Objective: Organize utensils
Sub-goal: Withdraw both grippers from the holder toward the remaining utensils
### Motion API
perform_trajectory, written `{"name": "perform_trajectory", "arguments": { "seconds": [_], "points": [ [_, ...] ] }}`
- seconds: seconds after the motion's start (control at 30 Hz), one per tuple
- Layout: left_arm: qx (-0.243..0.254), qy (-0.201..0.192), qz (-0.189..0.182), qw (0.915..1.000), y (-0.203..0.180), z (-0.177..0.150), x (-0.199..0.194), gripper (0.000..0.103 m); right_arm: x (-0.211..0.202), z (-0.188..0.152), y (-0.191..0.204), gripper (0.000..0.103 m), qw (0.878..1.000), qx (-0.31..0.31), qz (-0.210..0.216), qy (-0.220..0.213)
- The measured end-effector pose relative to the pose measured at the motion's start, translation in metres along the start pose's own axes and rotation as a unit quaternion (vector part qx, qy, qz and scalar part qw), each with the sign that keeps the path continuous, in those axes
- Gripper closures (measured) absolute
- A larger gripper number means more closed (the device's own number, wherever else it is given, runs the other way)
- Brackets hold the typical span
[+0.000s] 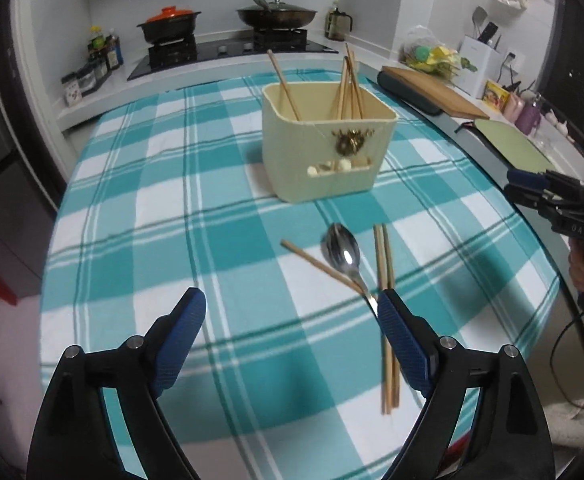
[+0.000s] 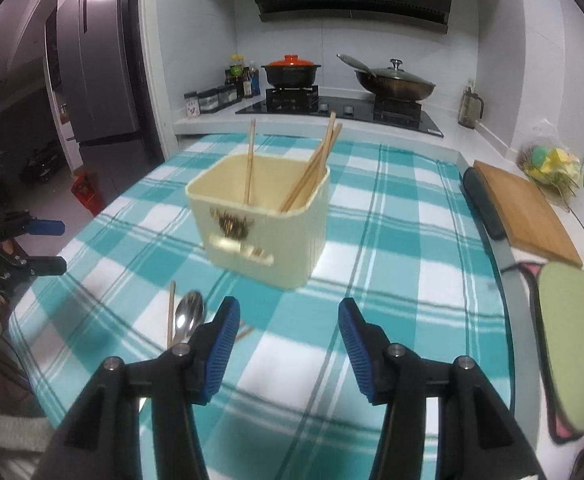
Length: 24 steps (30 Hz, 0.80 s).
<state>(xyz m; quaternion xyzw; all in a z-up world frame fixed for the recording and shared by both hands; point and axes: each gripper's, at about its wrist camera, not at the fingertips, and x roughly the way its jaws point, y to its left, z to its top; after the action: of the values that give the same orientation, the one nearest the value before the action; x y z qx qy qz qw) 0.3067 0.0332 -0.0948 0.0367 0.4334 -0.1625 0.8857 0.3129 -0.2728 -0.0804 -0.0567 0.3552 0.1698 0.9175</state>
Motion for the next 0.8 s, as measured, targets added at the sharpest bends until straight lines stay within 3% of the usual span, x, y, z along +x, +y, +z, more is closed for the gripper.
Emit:
{"name": "perform_trajectory", "arguments": {
  "seconds": [0.17, 0.37, 0.43, 0.57, 0.8],
  "points": [
    [-0.065, -0.013, -0.009, 0.9978, -0.015, -0.055, -0.001, 0.014, -0.032, -0.078, 0.021, 0.051, 0.999, 0.041, -0.009, -0.014],
    [-0.105, -0.019, -0.008, 0.9942, -0.036, -0.087, 0.012, 0.014, -0.043, -0.147, 0.046, 0.051, 0.993, 0.104, -0.034, -0.037],
    [-0.098, -0.013, -0.016, 0.995, -0.043, -0.092, 0.016, 0.014, -0.039, -0.159, 0.053, 0.051, 0.994, 0.099, -0.034, -0.022],
    [-0.082, -0.014, 0.014, 0.9964, -0.05, -0.096, 0.018, 0.014, -0.039, -0.174, 0.056, 0.051, 0.995, 0.092, -0.044, -0.013],
    [-0.101, -0.025, 0.03, 0.9941, -0.035, -0.106, 0.01, 0.014, -0.016, -0.171, 0.074, 0.065, 0.993, 0.11, 0.04, 0.03]
  ]
}}
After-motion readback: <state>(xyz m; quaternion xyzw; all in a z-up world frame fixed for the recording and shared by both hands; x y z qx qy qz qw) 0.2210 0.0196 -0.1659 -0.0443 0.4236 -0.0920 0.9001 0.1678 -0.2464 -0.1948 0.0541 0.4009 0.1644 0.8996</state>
